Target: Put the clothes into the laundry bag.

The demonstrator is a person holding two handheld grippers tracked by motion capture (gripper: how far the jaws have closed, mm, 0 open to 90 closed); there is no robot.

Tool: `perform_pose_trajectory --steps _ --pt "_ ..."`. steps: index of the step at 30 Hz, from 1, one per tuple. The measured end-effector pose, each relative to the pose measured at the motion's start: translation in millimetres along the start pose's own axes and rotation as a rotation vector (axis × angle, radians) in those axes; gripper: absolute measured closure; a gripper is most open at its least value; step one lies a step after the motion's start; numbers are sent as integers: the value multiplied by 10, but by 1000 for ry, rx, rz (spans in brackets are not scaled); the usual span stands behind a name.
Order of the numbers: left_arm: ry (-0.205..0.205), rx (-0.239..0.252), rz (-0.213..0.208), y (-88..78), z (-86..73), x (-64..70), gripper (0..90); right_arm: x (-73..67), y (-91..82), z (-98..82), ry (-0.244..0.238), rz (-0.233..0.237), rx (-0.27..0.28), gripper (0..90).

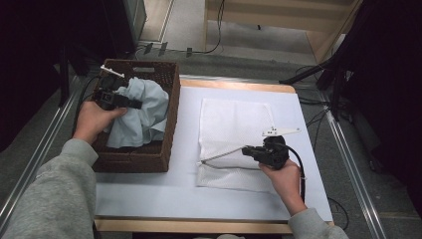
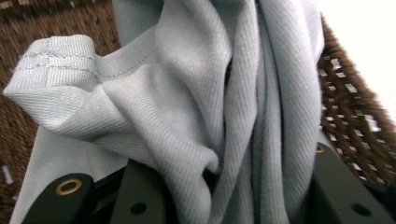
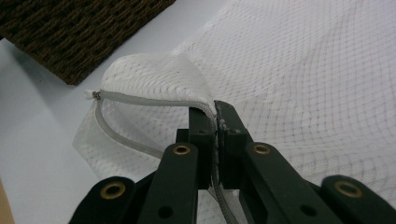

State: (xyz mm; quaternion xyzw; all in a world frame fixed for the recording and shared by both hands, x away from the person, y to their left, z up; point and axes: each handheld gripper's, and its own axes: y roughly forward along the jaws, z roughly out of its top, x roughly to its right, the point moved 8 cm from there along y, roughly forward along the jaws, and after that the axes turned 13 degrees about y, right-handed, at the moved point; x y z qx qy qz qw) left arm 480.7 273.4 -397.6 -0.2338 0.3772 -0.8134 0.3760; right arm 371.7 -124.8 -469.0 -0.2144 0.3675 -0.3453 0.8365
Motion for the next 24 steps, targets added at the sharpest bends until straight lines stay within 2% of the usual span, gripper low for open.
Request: perform_pose_trajectory --steps 10,12,15,20,24 --pt "78 37 -27 -371 251 161 618 -1 0 -2 -4 0 -4 874" --pt "96 40 -39 -430 293 193 618 -1 -1 -2 -2 1 -4 874" --pt "143 41 -61 -538 372 269 617 -1 -3 -2 -4 1 -4 874" --pt "169 45 -84 -665 481 377 617 -1 1 0 -1 1 -4 874" --pt "190 55 -123 -771 572 494 617 -2 0 -1 -3 1 -4 874"
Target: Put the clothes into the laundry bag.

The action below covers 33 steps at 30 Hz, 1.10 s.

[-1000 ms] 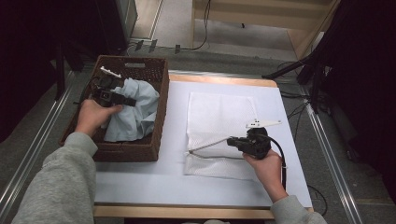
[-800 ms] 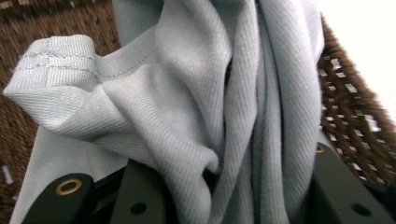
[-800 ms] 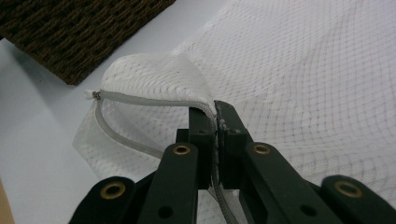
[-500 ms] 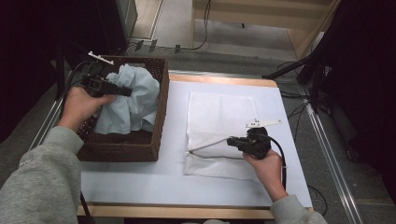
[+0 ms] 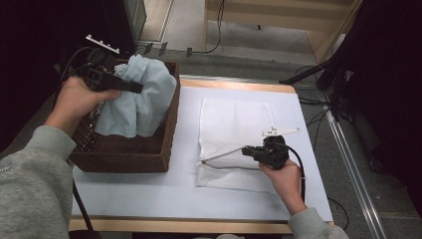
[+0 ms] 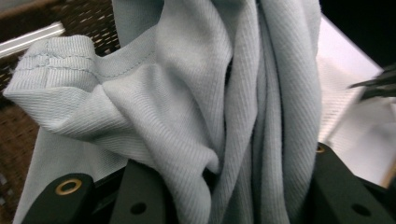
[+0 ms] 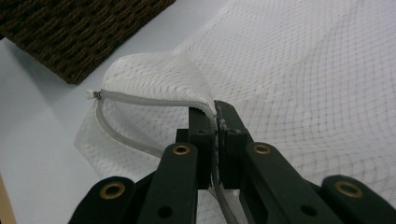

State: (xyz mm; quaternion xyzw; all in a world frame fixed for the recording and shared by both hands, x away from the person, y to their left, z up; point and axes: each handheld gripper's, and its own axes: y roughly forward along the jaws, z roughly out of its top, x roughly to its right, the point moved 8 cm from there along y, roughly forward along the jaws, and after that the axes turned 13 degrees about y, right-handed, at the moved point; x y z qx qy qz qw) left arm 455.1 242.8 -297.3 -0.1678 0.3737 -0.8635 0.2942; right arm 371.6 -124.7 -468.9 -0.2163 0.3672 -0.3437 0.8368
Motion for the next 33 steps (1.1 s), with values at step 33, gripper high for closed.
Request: perform_pose_trajectory --steps 33 --pt "200 40 -212 22 625 1086 610 -9 -31 40 6 -5 26 862"
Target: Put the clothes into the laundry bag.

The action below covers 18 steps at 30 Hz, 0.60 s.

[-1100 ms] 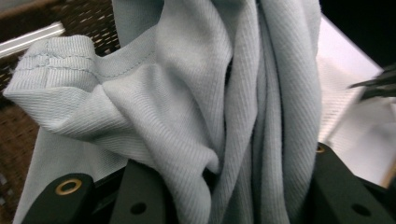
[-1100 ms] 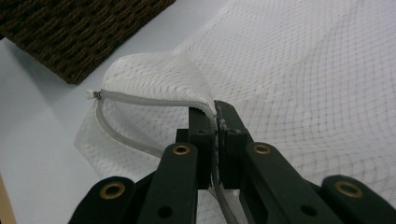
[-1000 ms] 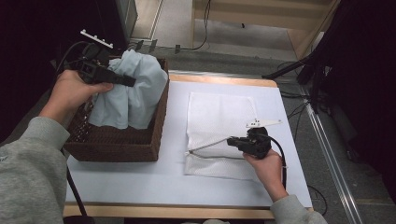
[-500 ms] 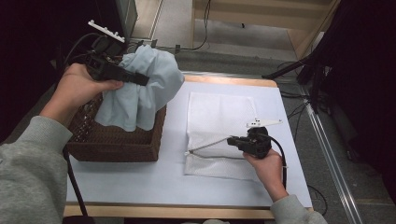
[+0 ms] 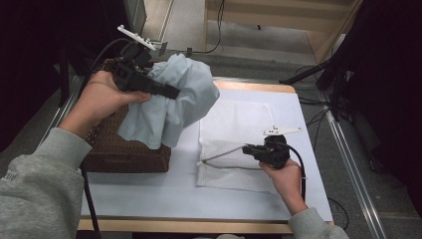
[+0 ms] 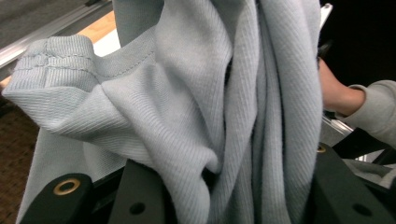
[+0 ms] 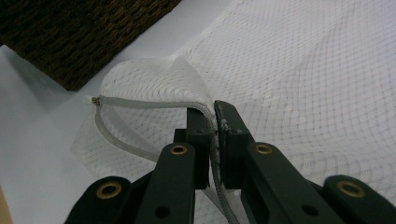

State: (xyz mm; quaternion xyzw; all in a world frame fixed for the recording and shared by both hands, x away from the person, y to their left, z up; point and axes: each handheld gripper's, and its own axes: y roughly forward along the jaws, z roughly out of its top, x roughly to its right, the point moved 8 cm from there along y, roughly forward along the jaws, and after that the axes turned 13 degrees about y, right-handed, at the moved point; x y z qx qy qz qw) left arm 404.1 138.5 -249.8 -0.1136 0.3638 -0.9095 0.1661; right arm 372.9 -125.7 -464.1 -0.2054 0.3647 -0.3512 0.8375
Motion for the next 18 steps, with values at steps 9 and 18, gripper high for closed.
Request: perform_pose_trajectory --steps 9,18 --pt "28 -13 -55 191 32 196 610 4 -5 3 -4 -5 -2 881" --pt "39 -9 -97 356 2 378 609 6 -8 12 -8 -6 3 880"
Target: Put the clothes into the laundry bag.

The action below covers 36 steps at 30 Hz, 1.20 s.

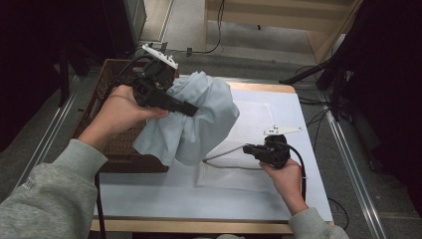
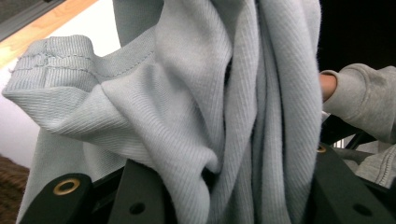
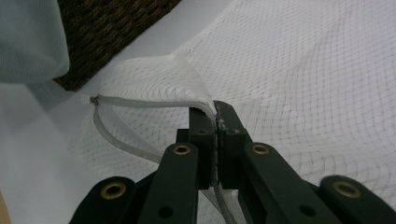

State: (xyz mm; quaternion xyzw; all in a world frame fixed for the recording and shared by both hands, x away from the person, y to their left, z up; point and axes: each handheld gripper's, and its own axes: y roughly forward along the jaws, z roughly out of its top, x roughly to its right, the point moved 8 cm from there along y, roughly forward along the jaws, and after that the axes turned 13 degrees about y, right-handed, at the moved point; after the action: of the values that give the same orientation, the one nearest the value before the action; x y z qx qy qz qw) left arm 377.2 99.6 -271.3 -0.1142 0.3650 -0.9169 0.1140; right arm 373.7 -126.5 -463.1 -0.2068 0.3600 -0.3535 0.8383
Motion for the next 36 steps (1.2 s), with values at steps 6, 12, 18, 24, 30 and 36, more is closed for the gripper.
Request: perform_pose_trajectory --steps 6,12,18,24,30,36 --pt "11 2 -29 132 -29 140 608 -3 1 1 2 -2 -2 879" --pt "23 0 -65 234 -61 313 608 -1 1 3 3 -2 -1 880" --pt "27 -5 -83 312 -103 430 607 0 5 2 4 -2 -2 879" --pt "21 -5 -82 429 -207 486 607 1 1 7 5 -2 -1 880" --pt "25 -13 -82 608 -348 564 607 3 -3 16 7 -3 3 880" --pt "28 -46 -93 813 -492 674 607 10 -15 26 12 -4 5 881"
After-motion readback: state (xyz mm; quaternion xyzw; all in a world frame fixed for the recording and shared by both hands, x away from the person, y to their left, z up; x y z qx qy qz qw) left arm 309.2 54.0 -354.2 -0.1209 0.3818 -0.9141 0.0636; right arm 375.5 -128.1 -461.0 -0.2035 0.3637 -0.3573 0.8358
